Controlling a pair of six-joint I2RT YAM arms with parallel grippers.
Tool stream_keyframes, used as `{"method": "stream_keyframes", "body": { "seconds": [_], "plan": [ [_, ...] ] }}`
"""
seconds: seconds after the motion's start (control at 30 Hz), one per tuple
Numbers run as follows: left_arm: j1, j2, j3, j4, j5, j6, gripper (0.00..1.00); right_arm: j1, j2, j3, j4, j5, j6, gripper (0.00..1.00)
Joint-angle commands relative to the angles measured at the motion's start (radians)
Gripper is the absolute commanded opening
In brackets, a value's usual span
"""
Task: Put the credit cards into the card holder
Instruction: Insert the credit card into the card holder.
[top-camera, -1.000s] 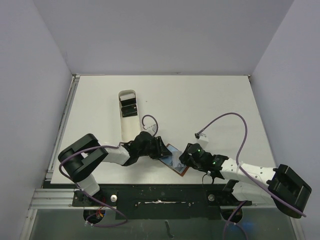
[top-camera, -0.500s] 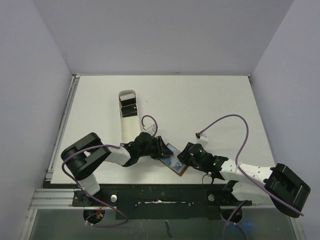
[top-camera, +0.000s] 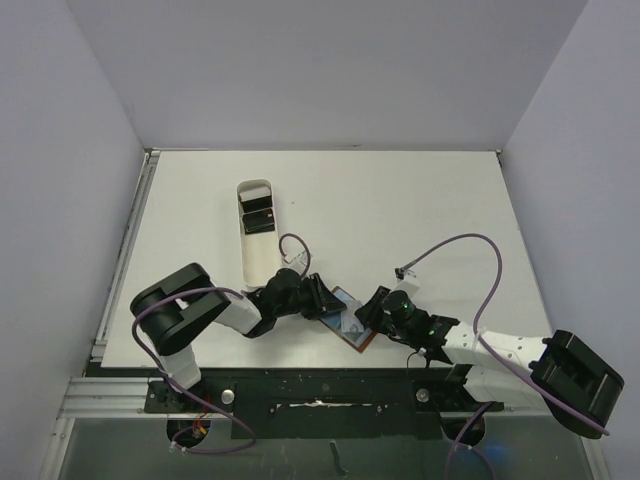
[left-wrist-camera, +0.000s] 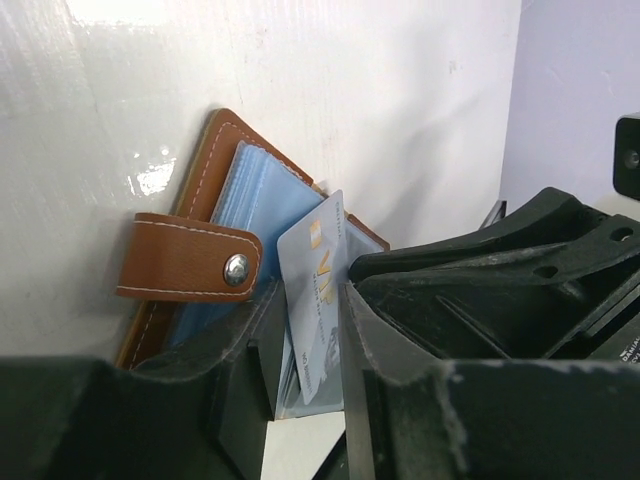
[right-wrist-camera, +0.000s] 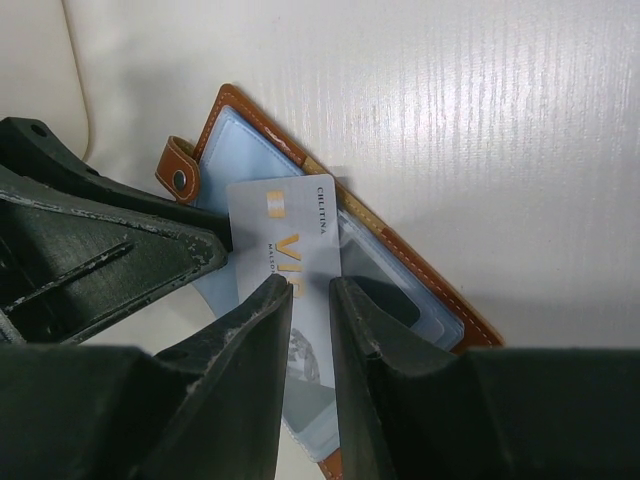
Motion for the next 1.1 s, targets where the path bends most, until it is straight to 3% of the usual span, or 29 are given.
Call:
{"method": "stream_keyframes", "body": {
  "seconds": [0.0, 0.2, 0.37, 0.5, 0.63, 0.77, 0.9, 1.07],
  "plan": [
    [-0.024, 0.032, -0.006, 0.158, 0.029, -0.051, 0.22, 0.0, 0.014, -0.034, -0.051, -0.011, 0.005, 0.25],
    [-0.032, 0.088, -0.051, 0.39, 0.052, -0.154, 0.17, -0.001, 0.024, -0.05, -0.032, -0.01, 0.009, 0.25],
    [-0.045, 0.125, -0.044, 0.418, 0.059, -0.162, 0.16, -0.001, 0.031, -0.058, -0.016, -0.015, 0.015, 0.25],
    [-0.045, 0.134, -0.066, 0.453, 0.052, -0.175, 0.06, -0.001, 0.019, -0.062, -0.028, -0.008, 0.016, 0.25],
    [-0.038, 0.101, -0.077, 0.391, 0.036, -0.151, 0.03, -0.001, -0.028, -0.038, -0.119, 0.031, 0.003, 0.25],
    [-0.036, 0.054, -0.061, 0.273, 0.016, -0.089, 0.09, -0.002, -0.107, 0.001, -0.249, 0.075, -0.002, 0.25],
    [-0.037, 0.024, -0.045, 0.203, 0.01, -0.052, 0.0, -0.003, -0.129, 0.012, -0.294, 0.081, 0.008, 0.25],
    [-0.036, 0.024, -0.044, 0.199, 0.013, -0.048, 0.0, 0.014, -0.146, 0.068, -0.436, 0.078, 0.161, 0.24]
  ]
}}
